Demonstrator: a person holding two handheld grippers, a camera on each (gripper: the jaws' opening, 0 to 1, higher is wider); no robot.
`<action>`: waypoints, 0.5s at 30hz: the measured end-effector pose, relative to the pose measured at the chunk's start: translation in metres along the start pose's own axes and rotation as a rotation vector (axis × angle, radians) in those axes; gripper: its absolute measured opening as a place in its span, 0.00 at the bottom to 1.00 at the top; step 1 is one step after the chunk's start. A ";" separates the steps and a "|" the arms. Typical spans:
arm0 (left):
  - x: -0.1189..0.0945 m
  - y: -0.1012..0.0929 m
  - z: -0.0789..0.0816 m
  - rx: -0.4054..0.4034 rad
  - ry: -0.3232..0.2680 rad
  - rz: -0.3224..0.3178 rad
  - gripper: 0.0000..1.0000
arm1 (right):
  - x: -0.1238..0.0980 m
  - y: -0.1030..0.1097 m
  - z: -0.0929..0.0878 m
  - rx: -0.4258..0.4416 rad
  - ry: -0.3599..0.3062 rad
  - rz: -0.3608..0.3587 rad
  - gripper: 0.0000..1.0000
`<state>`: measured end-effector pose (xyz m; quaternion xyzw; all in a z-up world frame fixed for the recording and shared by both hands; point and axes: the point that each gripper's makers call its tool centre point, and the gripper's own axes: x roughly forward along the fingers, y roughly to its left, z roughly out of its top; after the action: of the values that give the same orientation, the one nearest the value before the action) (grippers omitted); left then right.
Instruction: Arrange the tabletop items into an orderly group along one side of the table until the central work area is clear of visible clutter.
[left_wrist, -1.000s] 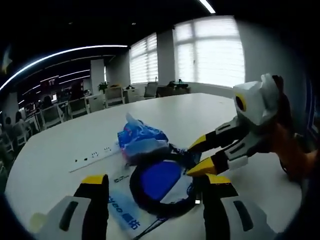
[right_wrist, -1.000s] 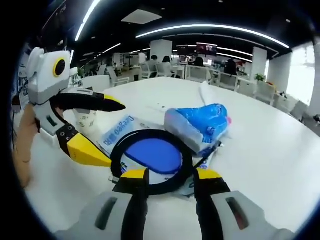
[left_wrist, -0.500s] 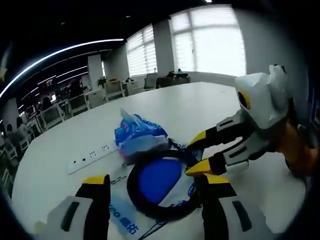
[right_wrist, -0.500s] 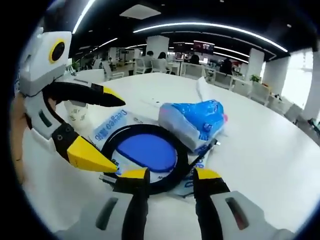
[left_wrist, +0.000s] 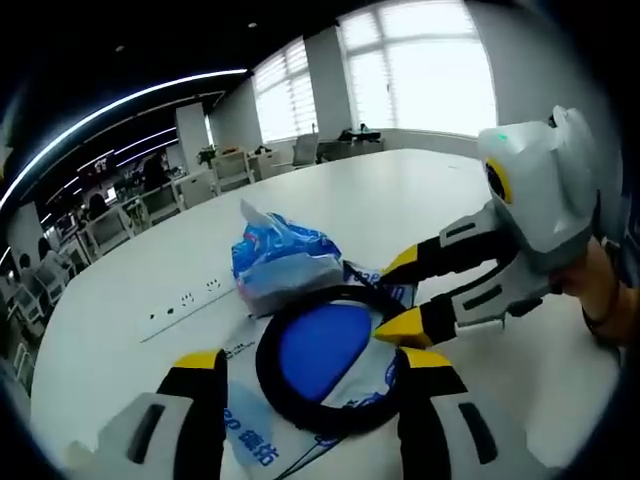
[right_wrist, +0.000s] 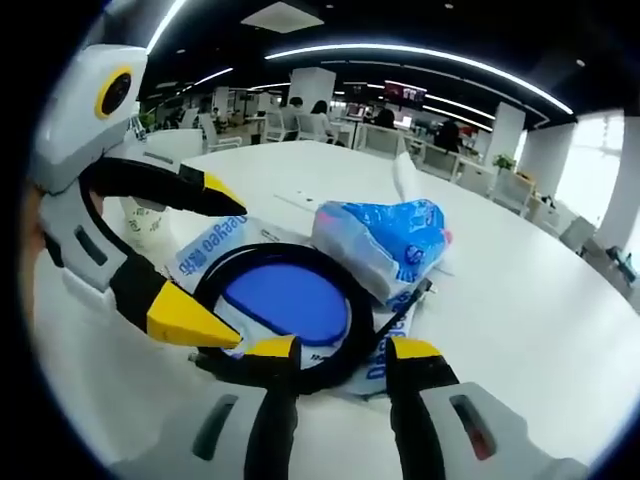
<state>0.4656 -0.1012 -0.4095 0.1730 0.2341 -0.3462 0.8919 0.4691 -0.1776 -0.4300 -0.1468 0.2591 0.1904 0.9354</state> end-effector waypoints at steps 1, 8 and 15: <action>0.001 -0.002 -0.002 -0.004 0.009 -0.010 0.65 | 0.000 0.001 -0.001 0.006 0.000 0.000 0.29; 0.002 0.004 -0.010 -0.027 0.033 -0.009 0.64 | 0.001 0.004 -0.004 0.001 0.015 -0.010 0.28; 0.006 -0.001 -0.017 -0.034 0.057 -0.024 0.58 | 0.002 0.005 -0.004 0.012 0.022 -0.007 0.28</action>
<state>0.4643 -0.0972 -0.4267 0.1647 0.2674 -0.3479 0.8834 0.4662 -0.1742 -0.4355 -0.1441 0.2698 0.1841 0.9341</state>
